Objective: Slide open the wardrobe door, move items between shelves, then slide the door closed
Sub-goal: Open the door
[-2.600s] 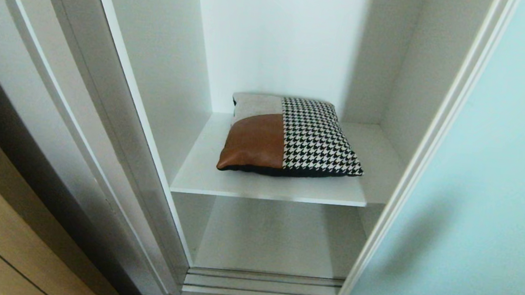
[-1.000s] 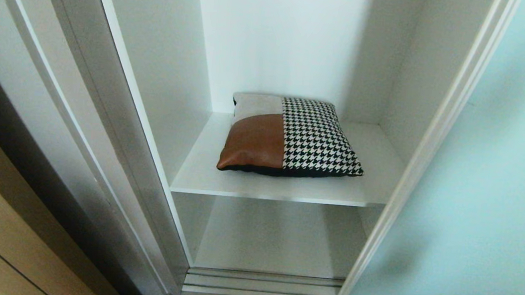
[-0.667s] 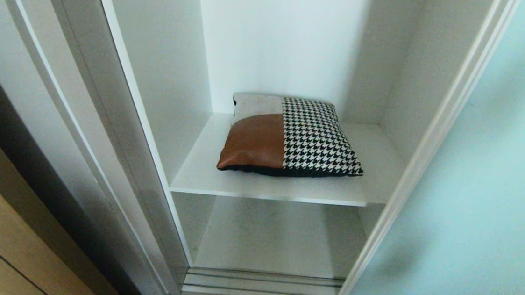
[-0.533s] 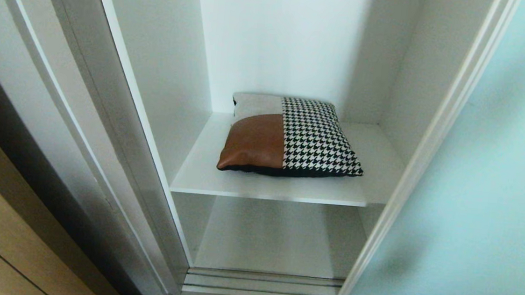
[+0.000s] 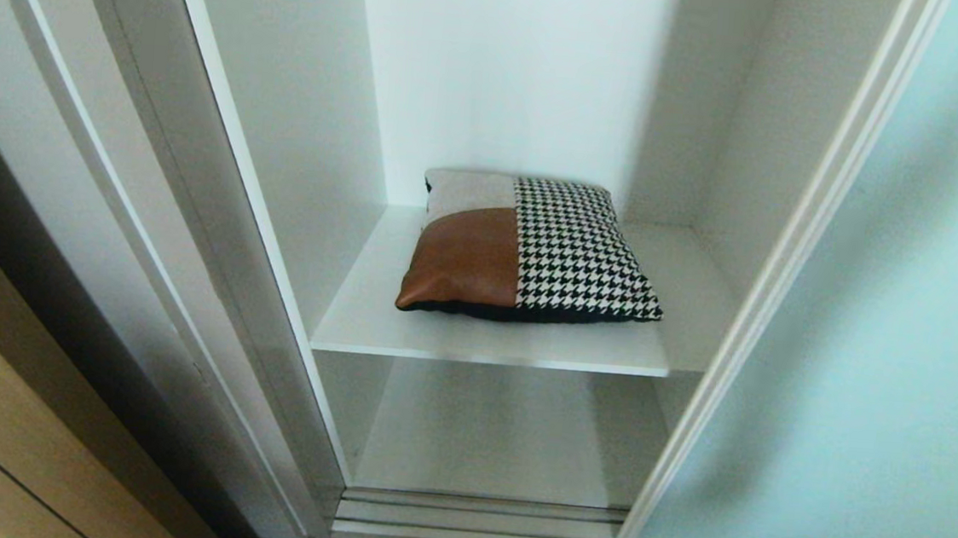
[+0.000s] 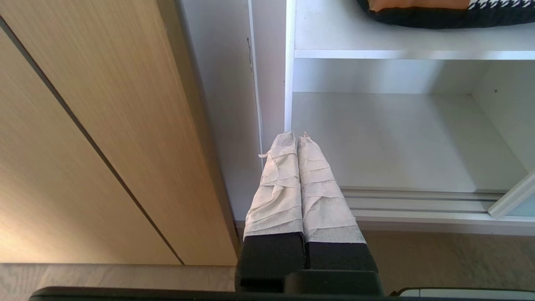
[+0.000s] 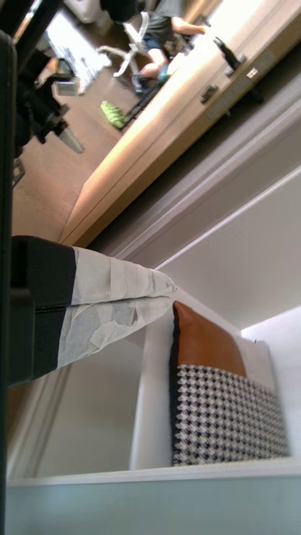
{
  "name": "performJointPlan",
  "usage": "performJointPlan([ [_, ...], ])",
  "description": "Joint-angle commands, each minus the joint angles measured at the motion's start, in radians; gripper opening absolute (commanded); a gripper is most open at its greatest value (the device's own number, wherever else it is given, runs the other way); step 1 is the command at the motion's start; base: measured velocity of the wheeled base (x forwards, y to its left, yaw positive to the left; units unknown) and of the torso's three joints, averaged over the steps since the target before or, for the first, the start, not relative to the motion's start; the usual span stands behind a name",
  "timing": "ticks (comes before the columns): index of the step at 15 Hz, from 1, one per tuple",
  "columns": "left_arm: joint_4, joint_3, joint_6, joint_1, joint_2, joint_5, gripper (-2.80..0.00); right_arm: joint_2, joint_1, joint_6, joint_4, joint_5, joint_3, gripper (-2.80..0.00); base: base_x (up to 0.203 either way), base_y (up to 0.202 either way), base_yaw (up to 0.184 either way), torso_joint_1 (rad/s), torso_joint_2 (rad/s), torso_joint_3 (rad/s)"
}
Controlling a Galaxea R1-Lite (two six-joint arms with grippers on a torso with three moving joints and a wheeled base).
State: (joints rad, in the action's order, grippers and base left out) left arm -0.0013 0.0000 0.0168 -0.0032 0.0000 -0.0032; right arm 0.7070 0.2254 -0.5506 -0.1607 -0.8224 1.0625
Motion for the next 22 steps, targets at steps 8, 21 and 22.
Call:
performJointPlan([
  [8, 0.000, 0.002, 0.000, 0.000, 0.002, 0.000, -2.80, 0.142, -0.676, 0.371, -0.114, 0.638, 0.039, -2.80, 0.000, 0.000, 0.000, 0.000, 0.00, 0.000],
  [21, 0.000, 0.002, 0.000, 0.000, 0.002, 0.000, -2.80, 0.451, -1.016, 0.415, 0.175, 1.116, -0.020, -2.80, 0.000, 0.000, 0.000, 0.000, 0.00, 0.000],
  [22, 0.000, 0.002, 0.000, 0.000, 0.002, 0.000, -2.80, 0.476, -0.985, 0.404, 0.180, 1.124, -0.016, -2.80, 0.000, 0.000, 0.000, 0.000, 0.00, 0.000],
])
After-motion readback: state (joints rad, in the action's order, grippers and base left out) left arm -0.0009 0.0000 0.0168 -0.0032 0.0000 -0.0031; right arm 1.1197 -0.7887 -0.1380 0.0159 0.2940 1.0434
